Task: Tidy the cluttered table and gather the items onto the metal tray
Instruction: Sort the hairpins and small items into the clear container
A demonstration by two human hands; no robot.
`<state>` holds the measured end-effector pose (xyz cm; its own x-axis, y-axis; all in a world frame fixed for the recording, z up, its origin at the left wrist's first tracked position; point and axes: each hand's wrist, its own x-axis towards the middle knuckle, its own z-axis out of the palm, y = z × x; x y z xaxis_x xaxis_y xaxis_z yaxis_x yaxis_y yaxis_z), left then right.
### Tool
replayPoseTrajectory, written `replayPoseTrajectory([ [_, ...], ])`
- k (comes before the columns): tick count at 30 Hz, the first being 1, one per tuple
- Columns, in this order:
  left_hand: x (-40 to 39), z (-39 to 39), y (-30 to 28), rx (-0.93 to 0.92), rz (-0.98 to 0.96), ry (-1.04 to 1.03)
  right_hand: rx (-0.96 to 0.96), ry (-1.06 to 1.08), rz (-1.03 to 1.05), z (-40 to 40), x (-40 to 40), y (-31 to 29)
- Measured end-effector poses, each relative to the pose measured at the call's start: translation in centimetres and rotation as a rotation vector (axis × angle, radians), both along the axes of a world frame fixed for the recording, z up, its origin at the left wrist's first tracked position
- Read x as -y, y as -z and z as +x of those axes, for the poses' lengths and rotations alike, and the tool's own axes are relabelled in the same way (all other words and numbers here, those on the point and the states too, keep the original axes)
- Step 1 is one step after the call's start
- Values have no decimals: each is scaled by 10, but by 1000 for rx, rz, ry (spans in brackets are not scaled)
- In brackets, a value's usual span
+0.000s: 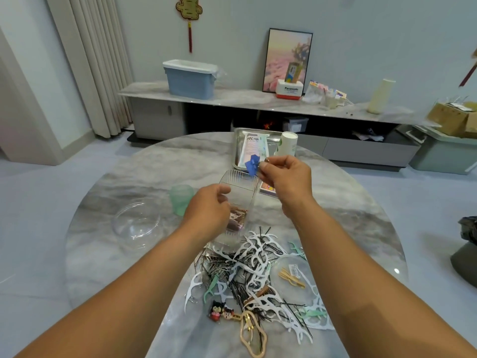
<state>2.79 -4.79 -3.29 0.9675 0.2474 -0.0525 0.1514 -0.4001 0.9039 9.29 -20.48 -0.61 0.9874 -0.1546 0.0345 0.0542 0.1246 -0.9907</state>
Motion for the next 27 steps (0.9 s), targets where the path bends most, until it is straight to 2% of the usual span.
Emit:
replayPoseTrajectory([
  [2, -11, 3, 8, 1, 256, -28, 32, 36, -124, 9, -2, 4],
  [4, -20, 7, 16, -12, 375, -70, 57, 42, -277, 15, -5, 11],
  [6, -25, 11, 24, -34, 363, -64, 70, 30, -413, 17, -7, 18],
  [10, -29, 15, 37, -122, 227, 15, 45, -9, -535, 21, -8, 31],
  [13, -30, 18, 44, -156, 140, 14, 51, -62, -564, 22, -6, 38],
  [17, -33, 17, 48, -173, 95, -2, 51, -34, -502, 21, 2, 33],
  [20, -34, 14, 47, -180, 80, 3, -77, -55, -514, 17, 16, 28],
  [24, -31, 10, 45, -183, 109, 15, -283, -282, -786, -8, 39, 30],
  [27, -28, 4, 41, -249, 184, -20, -323, -582, -1059, -34, 46, 33],
])
